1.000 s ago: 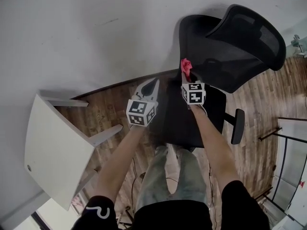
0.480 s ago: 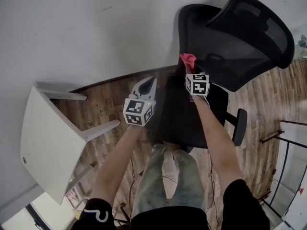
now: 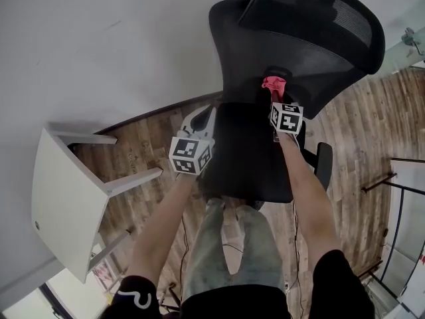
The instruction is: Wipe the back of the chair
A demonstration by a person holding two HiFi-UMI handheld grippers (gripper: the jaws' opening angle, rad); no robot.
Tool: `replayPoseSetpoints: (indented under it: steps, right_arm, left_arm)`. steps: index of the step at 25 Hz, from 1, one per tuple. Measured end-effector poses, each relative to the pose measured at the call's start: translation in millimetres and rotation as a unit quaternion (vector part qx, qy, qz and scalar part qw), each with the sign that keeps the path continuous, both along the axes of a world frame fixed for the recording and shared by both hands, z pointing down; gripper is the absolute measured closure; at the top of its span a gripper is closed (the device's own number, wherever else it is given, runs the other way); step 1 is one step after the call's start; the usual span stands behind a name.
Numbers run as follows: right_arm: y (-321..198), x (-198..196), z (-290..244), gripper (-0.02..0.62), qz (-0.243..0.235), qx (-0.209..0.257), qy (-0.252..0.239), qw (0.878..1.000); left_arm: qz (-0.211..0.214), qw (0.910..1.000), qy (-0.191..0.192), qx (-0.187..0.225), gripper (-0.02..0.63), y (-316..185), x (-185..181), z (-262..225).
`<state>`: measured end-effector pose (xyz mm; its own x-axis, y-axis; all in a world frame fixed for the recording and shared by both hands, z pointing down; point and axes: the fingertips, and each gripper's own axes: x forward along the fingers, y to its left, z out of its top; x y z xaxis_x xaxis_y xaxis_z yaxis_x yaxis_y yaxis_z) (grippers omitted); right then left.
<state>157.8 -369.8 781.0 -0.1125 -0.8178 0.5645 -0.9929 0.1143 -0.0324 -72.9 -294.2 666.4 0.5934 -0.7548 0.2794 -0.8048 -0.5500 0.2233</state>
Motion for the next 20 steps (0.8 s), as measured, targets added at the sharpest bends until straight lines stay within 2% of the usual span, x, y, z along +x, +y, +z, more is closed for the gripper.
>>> replayPoseSetpoints:
  steps: [10, 17, 20]
  right_arm:
    - [50, 143, 10, 0.529, 0.084, -0.016, -0.016, 0.996]
    - [78, 213, 10, 0.529, 0.12, -0.02, -0.027, 0.992]
    - [91, 225, 7, 0.529, 0.132, -0.023, -0.035, 0.99]
  left_arm:
    - [0.021, 0.9997, -0.009, 0.005, 0.584, 17, 83, -6]
    - [0.026, 0.9996, -0.01, 0.006, 0.584, 23, 117, -12]
    - [0.022, 0.9997, -0.004, -0.002, 0.584, 25, 117, -8]
